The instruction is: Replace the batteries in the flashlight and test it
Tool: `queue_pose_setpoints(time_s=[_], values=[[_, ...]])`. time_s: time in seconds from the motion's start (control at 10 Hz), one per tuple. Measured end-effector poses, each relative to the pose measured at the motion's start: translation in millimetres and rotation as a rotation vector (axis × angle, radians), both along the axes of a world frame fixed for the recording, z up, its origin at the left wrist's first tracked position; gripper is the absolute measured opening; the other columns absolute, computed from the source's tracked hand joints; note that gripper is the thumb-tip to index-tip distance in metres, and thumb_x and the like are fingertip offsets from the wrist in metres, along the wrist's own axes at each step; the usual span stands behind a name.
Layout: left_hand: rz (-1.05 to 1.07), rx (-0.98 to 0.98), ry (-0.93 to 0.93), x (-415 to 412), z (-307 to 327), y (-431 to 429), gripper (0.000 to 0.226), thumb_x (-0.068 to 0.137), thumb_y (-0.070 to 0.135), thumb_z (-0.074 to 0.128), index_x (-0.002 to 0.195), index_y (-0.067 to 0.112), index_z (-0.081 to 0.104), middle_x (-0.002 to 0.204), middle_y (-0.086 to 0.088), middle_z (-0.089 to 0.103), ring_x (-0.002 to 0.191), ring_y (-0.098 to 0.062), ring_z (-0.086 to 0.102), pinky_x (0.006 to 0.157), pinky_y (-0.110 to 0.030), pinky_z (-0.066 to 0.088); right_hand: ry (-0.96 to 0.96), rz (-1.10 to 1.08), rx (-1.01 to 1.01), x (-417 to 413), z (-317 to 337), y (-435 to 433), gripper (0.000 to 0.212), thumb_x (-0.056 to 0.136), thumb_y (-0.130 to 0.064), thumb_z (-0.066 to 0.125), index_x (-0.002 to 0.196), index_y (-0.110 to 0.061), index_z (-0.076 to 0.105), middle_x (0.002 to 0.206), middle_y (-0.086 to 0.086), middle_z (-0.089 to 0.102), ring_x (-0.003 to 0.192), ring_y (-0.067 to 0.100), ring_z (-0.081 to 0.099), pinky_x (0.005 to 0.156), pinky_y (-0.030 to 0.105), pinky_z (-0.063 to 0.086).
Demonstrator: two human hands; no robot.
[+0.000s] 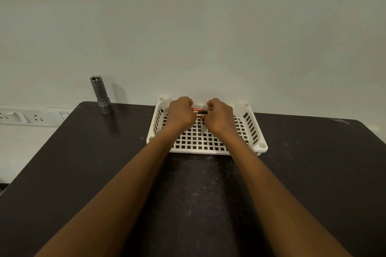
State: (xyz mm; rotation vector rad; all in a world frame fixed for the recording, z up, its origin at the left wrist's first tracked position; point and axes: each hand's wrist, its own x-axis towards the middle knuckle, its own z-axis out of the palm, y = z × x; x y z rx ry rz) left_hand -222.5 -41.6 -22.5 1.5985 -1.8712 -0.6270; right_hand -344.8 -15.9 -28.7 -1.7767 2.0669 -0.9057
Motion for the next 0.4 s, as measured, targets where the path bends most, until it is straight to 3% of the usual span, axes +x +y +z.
queue_pose_setpoints(time_s=[0.2,0.4], values=[[0.027,-0.001,0.082,0.1,-9.7,-4.9,0.037,0.086,-0.006,0.061,0.122,0.002,0.06,0.112,-0.012,0.069,0.106,-0.027,0.064,0.089,-0.033,0.052,-0.016,-0.015,-0.057,2.2,-7.2,-4.2,0.037,0.088,0.005,0.062,0.124,-0.004,0.057,0.121,0.013,0.06,0.109,0.025,0.056,0.085,0.026,0.043],[0.046,-0.017,0.061,0.5,-9.4,-1.4,0.041,0.087,-0.003,0.064,0.126,0.003,0.057,0.116,-0.014,0.067,0.107,-0.027,0.063,0.089,-0.035,0.053,-0.017,-0.023,-0.057,0.8,-7.5,-2.4,0.039,0.091,-0.001,0.067,0.128,-0.006,0.055,0.125,0.012,0.058,0.111,0.025,0.057,0.09,0.029,0.046]])
